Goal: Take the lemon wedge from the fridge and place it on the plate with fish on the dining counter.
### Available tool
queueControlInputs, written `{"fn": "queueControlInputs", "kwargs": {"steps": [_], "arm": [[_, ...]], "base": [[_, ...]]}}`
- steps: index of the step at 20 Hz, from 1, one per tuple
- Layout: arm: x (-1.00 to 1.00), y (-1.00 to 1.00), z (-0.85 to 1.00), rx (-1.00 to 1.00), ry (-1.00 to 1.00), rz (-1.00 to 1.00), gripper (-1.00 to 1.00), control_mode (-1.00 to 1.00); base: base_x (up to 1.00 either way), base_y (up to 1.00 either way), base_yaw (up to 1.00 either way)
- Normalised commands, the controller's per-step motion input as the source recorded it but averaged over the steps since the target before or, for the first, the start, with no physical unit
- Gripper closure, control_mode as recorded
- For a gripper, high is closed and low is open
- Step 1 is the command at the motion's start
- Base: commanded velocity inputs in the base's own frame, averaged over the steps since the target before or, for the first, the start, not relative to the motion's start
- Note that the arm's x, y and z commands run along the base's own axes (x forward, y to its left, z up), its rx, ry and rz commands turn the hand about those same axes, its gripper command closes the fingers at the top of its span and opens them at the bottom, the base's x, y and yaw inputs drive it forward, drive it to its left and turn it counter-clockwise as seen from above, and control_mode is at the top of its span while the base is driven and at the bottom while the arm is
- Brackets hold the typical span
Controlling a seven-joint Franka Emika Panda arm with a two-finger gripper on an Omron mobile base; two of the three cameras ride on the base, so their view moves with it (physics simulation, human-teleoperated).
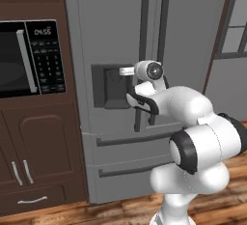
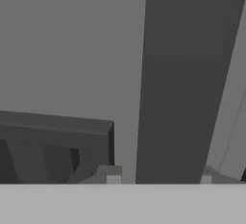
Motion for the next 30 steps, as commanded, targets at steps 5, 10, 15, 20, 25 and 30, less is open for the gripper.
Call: {"fn": "queueControlInputs", "kwargs": {"steps": [5,10,15,20,25,30], "arm": [[-0.26,1.00,0.70,-0.05,-0.15,0.00,1.00,-1.00],[-0.31,0.62,0.49,-0.07,-0.13,0.00,1.00,-1.00],[-0.43,0.19,-0.08,0.00,0.02,0.02,1.00,-1.00],[-1.00,0.86,-0.46,-0.12,-0.04,0.10,1.00,-1.00],[-1.00,0.39,-0.99,-0.25,-0.30,0.09,-1.00,-1.00],[-1.00,0.03,0.06,-0.02,-0.25,0.02,-1.00,-1.00]], "base": [[0.00,0.00,0.00],[0.00,0.00,0.00],[0.00,0.00,0.00],[0.00,0.00,0.00],[0.00,0.00,0.00],[0.00,0.00,0.00]]}}
